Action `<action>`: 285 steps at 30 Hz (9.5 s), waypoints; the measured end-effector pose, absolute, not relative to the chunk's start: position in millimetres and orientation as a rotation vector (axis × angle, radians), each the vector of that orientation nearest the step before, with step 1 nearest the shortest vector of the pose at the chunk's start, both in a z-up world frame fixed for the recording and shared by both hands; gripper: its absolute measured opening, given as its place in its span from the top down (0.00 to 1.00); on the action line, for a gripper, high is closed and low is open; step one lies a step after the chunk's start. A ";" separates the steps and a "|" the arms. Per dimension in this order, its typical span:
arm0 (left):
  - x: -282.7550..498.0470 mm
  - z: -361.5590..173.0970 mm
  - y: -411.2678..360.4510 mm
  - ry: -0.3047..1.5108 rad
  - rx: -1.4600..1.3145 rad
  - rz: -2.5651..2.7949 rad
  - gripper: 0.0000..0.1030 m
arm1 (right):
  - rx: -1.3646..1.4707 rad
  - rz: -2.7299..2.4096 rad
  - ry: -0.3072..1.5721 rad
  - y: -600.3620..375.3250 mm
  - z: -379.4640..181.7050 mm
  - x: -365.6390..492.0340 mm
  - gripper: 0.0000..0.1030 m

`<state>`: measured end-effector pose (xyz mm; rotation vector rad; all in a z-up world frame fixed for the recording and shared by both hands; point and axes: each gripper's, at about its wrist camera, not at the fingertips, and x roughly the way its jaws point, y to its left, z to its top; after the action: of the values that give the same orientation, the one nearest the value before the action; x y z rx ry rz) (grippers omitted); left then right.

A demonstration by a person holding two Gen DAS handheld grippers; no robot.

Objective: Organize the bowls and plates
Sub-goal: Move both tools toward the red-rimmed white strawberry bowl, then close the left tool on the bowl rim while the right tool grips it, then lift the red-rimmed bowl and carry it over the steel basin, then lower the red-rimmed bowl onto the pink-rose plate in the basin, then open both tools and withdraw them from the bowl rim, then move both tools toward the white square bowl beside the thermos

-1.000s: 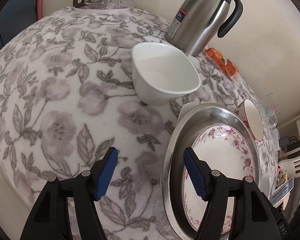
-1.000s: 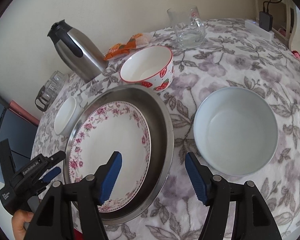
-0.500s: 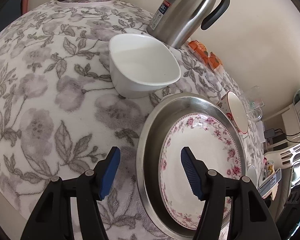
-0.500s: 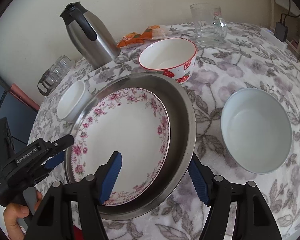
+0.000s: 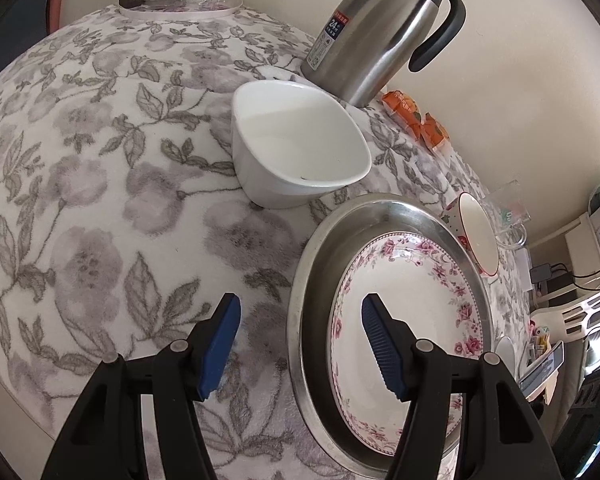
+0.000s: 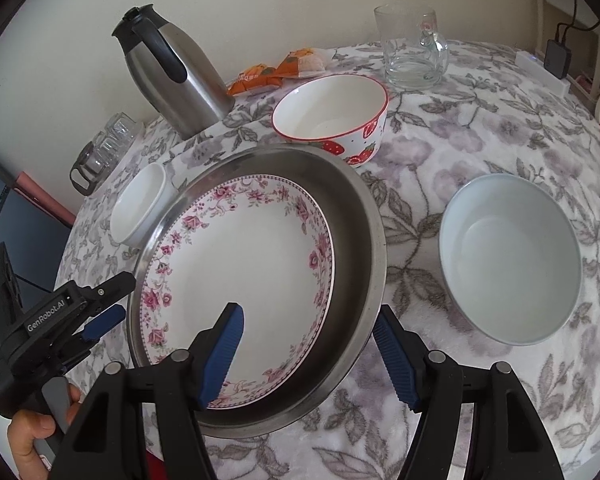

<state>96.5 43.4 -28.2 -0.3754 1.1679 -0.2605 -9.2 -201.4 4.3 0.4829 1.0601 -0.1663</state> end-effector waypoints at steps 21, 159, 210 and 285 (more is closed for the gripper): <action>102.0 15.6 9.7 1.029 -0.154 -0.136 0.27 | 0.451 -0.220 0.922 -224.7 34.6 -2.5 0.32; 123.6 46.5 -62.0 1.009 -0.191 -0.457 0.87 | 0.358 -0.107 0.945 -188.0 72.9 51.4 0.59; 87.8 -18.7 -19.8 1.170 -0.291 -0.413 0.86 | 0.369 -0.131 1.086 -157.2 28.1 21.1 0.59; 115.6 18.4 87.6 0.982 -0.169 0.122 0.04 | 0.239 -0.250 0.936 -148.3 64.0 22.1 0.02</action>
<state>115.6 87.6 18.4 -0.1690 0.9819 0.1222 22.1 -148.3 64.0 0.2388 0.9360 -0.2503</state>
